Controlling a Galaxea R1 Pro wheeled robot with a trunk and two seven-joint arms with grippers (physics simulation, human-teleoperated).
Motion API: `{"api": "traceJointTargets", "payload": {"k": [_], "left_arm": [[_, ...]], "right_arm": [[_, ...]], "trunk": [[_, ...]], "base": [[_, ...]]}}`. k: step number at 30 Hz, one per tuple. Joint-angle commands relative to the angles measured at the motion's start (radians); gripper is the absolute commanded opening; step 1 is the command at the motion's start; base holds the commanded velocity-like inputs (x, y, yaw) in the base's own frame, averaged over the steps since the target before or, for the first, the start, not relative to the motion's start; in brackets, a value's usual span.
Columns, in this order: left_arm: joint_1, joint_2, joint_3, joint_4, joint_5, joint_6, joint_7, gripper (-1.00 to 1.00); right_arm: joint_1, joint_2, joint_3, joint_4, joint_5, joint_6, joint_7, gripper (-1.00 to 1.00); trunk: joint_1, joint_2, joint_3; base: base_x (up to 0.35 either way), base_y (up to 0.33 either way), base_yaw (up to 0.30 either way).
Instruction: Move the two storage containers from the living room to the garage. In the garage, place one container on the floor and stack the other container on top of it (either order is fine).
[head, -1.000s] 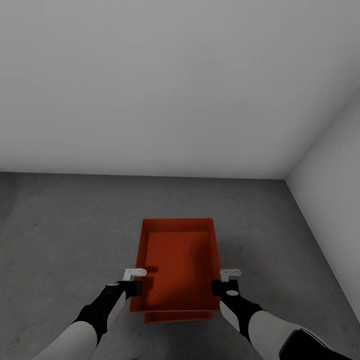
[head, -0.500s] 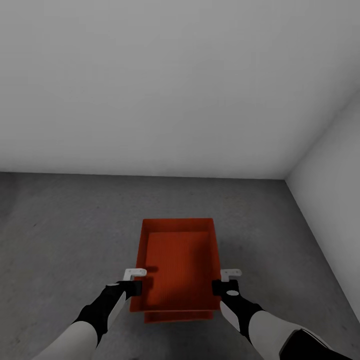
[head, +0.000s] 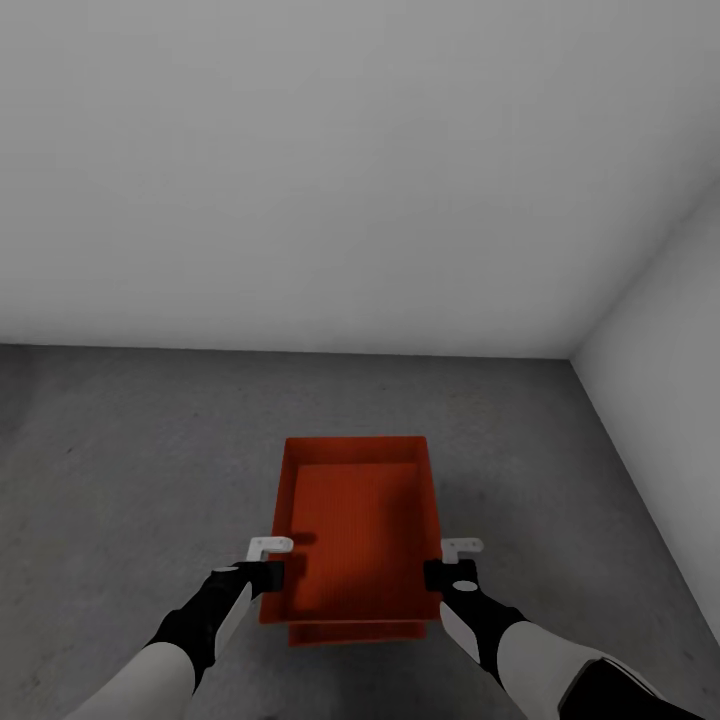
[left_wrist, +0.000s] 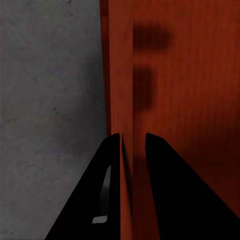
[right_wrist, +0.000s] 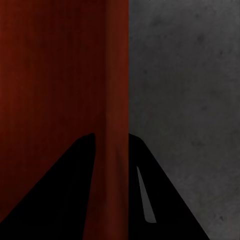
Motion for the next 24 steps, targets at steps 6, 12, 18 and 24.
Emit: {"api": "traceJointTargets", "payload": {"k": [6, 12, 18, 24], "left_arm": [[0.0, 0.001, 0.011, 0.001, -0.005, 0.007, 0.004, -1.0], [0.0, 0.001, 0.01, 0.002, -0.007, 0.009, 0.004, -1.0], [0.0, 0.001, 0.01, 0.002, -0.008, 0.012, 0.004, -1.0], [0.0, 0.001, 0.01, 0.002, -0.008, 0.013, 0.004, -1.0]], "right_arm": [[-0.001, -0.01, -0.034, -0.002, 0.011, -0.008, -0.065, -1.0], [-0.001, -0.01, -0.034, -0.002, 0.011, -0.008, -0.065, -1.0], [-0.001, -0.011, -0.034, -0.002, 0.01, -0.008, -0.065, -1.0], [-0.001, -0.011, -0.034, -0.002, 0.009, -0.008, -0.065, -1.0]], "trunk": [[0.019, -0.036, -0.016], [0.042, -0.078, -0.035], [0.065, -0.12, -0.054], [0.077, -0.141, -0.063]], "base": [[0.0, 0.0, 0.0], [0.0, 0.0, 0.0], [0.0, 0.0, 0.0], [0.0, 0.0, 0.0]]}}
